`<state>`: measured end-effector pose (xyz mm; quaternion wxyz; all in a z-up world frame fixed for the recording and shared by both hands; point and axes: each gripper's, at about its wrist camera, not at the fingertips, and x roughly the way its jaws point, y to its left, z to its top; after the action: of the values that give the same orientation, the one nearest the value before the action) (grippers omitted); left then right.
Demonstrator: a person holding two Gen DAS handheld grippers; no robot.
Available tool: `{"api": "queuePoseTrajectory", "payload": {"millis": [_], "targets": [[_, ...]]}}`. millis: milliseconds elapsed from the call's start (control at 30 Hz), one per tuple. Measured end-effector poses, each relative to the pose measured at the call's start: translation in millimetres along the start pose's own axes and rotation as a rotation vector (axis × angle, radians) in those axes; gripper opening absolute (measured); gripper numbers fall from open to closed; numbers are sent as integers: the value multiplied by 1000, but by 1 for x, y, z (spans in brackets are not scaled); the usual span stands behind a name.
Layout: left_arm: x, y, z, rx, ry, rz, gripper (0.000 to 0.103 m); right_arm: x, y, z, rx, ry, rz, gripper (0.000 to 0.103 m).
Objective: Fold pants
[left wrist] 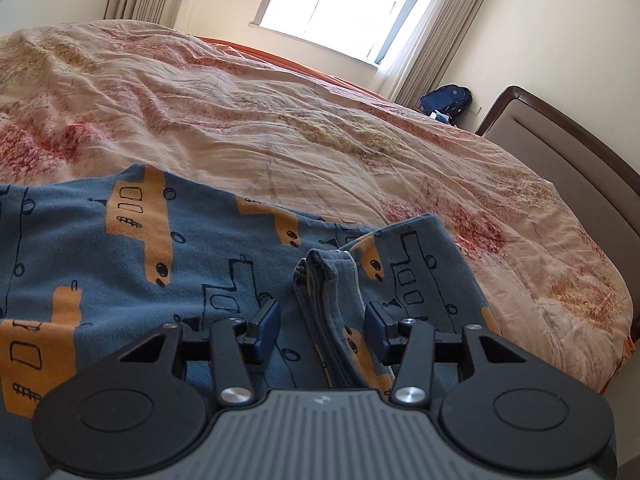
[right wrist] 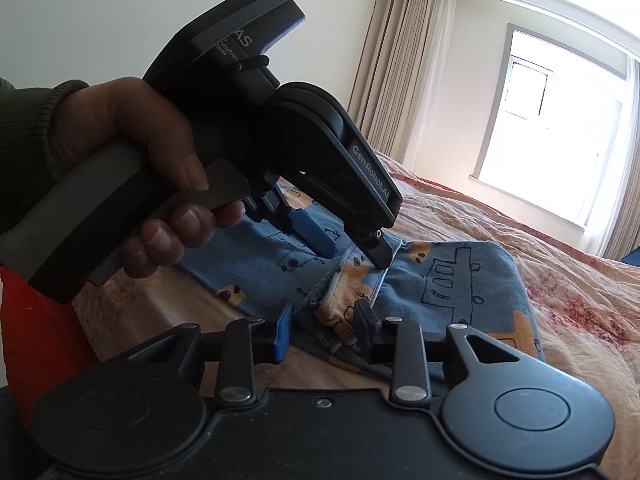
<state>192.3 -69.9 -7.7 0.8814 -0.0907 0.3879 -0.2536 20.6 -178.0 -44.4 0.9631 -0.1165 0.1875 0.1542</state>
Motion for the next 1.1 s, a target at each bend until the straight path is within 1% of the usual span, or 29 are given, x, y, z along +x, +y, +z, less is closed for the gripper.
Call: {"api": "queuePoseTrajectory", "payload": {"millis": [33,67,133,233,300,333,367,400,467,533,633,767,833,933,1000,1100], "targets": [[0,0,0,-4,0,-2,51,-3,-1,1,7,-12,4,16],[-1,0,1,-10,1,-5,51,-6,-2,2,17,-25,-3,14],[-2,2,1,-36,5,-19,54,-11,-7,3,53,-51,-11,13],[-2,5,2,-90,13,-44,55,-18,-16,4,113,-86,-30,12],[0,5,1,-126,26,-64,48,-20,-21,4,146,-95,-27,12],[1,4,1,-137,30,-73,39,-19,-23,4,159,-92,-21,12],[2,3,0,-147,29,-75,36,-18,-23,4,160,-89,-19,12],[3,3,-2,-162,26,-69,35,-18,-23,4,158,-87,-17,12],[4,3,-3,-190,21,-63,24,-16,-22,4,152,-81,-11,12],[5,4,-5,-221,18,-59,20,-15,-22,4,147,-73,-7,12],[6,2,-6,-226,9,-48,10,-12,-21,4,144,-63,-3,12],[-2,-9,-6,-208,-21,-21,8,-17,-23,5,145,-55,-5,12],[-11,-8,0,-198,-26,-14,8,-17,-27,11,181,-50,37,12],[-23,0,5,-203,-31,-13,8,-14,-24,19,162,-45,78,12],[-24,3,6,-203,-27,-25,9,-12,-20,20,147,-46,91,12],[-23,3,4,-172,-21,-12,8,-10,-16,20,134,-43,94,12]]}}
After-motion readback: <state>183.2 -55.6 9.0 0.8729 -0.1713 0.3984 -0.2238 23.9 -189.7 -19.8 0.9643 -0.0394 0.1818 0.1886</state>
